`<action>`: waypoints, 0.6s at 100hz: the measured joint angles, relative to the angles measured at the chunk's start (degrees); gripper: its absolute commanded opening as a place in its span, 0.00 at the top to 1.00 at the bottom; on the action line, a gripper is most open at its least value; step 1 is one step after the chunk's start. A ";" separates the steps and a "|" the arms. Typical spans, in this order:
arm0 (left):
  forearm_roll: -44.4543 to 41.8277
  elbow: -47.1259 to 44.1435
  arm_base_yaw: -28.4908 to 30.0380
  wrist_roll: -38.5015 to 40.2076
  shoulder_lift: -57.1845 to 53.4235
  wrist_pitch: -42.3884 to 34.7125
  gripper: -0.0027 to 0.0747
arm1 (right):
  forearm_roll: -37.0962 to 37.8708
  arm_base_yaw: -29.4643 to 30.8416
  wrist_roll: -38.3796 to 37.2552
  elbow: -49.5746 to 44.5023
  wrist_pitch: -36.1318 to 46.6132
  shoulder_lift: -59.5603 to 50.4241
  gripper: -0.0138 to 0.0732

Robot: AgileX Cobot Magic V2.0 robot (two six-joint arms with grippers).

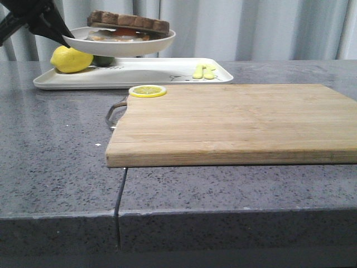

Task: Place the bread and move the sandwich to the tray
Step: 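Lift the sandwich plate with the left gripper toward the tray, then lower the plate onto the white tray and open the left gripper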

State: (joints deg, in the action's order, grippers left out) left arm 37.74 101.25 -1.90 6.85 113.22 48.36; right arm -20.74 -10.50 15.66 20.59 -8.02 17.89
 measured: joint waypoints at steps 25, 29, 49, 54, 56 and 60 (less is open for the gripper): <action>-0.14 7.18 0.00 0.00 5.95 0.55 0.99 | 0.00 0.00 0.00 0.00 0.00 0.00 0.33; -0.14 8.19 0.00 0.00 6.80 0.55 0.99 | 0.00 0.00 0.00 0.00 0.00 0.00 0.33; -0.14 11.65 0.00 -0.09 10.76 0.65 0.99 | 0.00 0.00 0.00 0.00 0.00 0.00 0.33; -0.14 12.24 0.00 -0.09 11.57 0.77 0.99 | 0.00 0.00 0.00 0.00 0.00 0.00 0.33; -0.14 12.35 0.00 -0.09 11.94 0.77 0.99 | 0.00 0.00 0.00 0.00 0.00 0.00 0.33; -0.03 12.76 0.00 -0.09 12.60 0.77 0.99 | 0.00 0.00 0.00 0.00 0.00 0.00 0.33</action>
State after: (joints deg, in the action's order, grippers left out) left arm 37.70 114.00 -1.90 6.76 125.81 49.14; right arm -20.74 -10.50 15.66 20.59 -8.02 17.89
